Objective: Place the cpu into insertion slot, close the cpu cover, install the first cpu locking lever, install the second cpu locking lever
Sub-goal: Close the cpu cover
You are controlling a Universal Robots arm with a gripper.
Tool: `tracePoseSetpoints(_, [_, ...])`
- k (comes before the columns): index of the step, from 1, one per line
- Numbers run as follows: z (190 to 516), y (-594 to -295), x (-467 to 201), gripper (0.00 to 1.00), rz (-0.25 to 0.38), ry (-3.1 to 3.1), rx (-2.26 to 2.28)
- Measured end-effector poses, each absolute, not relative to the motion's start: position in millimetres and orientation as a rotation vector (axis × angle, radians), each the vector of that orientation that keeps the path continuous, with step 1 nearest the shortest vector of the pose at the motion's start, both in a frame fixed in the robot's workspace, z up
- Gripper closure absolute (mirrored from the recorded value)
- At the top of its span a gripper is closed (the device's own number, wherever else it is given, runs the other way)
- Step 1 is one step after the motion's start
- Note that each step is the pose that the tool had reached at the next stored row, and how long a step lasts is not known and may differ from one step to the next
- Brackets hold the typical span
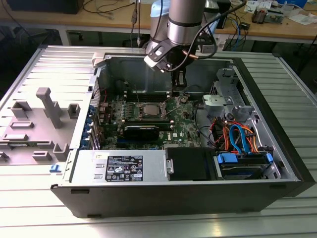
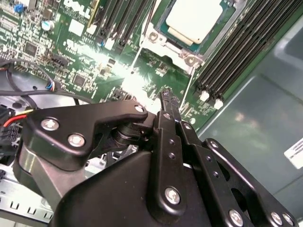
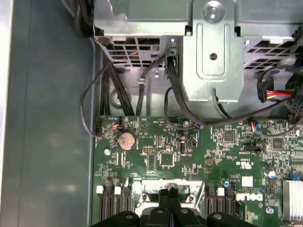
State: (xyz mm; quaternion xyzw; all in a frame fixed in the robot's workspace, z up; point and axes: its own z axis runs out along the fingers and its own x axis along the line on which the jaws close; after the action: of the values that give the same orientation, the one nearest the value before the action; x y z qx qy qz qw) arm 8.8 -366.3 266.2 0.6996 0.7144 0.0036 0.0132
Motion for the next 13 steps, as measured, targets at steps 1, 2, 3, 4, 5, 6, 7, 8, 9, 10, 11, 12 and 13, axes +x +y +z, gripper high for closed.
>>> tracePoseSetpoints(1, [266.1,-366.3,11.2,0.89,0.011,2.226,2.18])
tracePoseSetpoints(2, [266.0,-366.2,15.9,0.89,0.011,2.226,2.18])
tracePoseSetpoints(3, [266.1,-366.2,20.0,0.89,0.011,2.226,2.179])
tracePoseSetpoints(4, [266.1,-366.3,24.9,0.89,0.011,2.226,2.18])
tracePoseSetpoints(5, [266.1,-366.3,29.4,0.89,0.011,2.226,2.179])
tracePoseSetpoints(6, [266.1,-366.3,34.3,0.89,0.01,2.226,2.179])
tracePoseSetpoints(7, [266.0,-366.2,38.5,0.89,0.01,2.225,2.179])
tracePoseSetpoints(8, [264.7,-366.2,39.5,0.89,0.01,2.225,2.179])
tracePoseSetpoints(9, [262.0,-366.2,39.6,0.89,0.01,2.225,2.179])
tracePoseSetpoints(10, [259.6,-366.2,39.8,0.89,0.01,2.225,2.179])
tracePoseSetpoints(11, [257.1,-366.2,40.0,0.89,0.01,2.225,2.179])
tracePoseSetpoints(12, [255.2,-366.2,40.0,0.89,0.01,2.225,2.179])
tracePoseSetpoints(13, [252.3,-366.2,40.1,0.89,0.01,2.226,2.179])
